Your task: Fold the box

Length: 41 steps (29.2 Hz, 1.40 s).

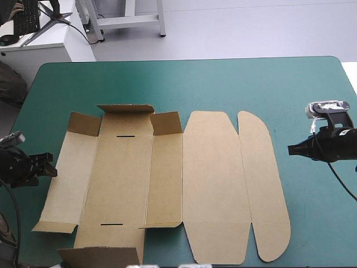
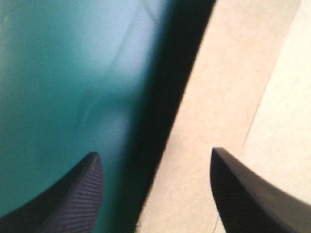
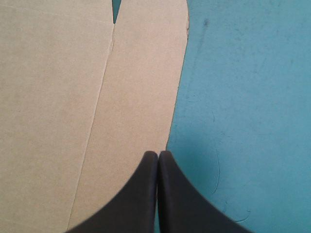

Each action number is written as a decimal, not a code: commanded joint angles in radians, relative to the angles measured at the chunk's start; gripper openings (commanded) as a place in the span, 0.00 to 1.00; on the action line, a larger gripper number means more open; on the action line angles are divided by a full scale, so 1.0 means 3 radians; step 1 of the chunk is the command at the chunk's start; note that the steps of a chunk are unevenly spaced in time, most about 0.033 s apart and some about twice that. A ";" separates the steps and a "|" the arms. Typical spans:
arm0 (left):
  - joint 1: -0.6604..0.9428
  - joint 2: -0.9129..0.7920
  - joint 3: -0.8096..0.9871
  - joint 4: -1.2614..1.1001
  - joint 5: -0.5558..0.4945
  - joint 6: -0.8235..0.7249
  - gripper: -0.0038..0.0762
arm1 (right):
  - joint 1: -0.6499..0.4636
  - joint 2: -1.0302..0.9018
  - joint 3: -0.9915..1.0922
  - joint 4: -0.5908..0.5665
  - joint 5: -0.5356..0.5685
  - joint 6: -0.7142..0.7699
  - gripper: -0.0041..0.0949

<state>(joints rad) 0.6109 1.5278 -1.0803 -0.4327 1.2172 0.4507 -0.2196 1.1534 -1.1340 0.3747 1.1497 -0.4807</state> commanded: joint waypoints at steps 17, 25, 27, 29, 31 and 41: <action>-0.0146 -0.0152 0.0472 -0.0588 0.0247 0.0679 0.59 | -0.0016 -0.0041 -0.0089 0.0109 -0.0107 -0.0056 0.02; -0.0557 -0.0152 0.0472 -0.0465 0.0247 0.0657 0.59 | -0.0016 -0.0041 -0.0089 0.0109 -0.0107 -0.0056 0.02; -0.0608 -0.0152 0.0472 -0.0443 0.0247 0.0657 0.59 | -0.0016 -0.0041 -0.0089 0.0109 -0.0107 -0.0056 0.02; -0.0608 -0.0152 0.0472 -0.0419 0.0247 0.0657 0.58 | -0.0016 -0.0041 -0.0089 0.0109 -0.0107 -0.0056 0.02; -0.0608 -0.0152 0.0472 -0.0394 0.0247 0.0657 0.56 | -0.0016 -0.0041 -0.0089 0.0109 -0.0107 -0.0056 0.02; -0.0608 -0.0152 0.0472 -0.0389 0.0244 0.0639 0.03 | -0.0016 -0.0041 -0.0089 0.0158 -0.0107 -0.0056 0.02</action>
<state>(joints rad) 0.4346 1.5179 -0.9207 -0.5200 1.2001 0.6501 -0.2196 1.1534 -1.1340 0.3887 1.1497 -0.4873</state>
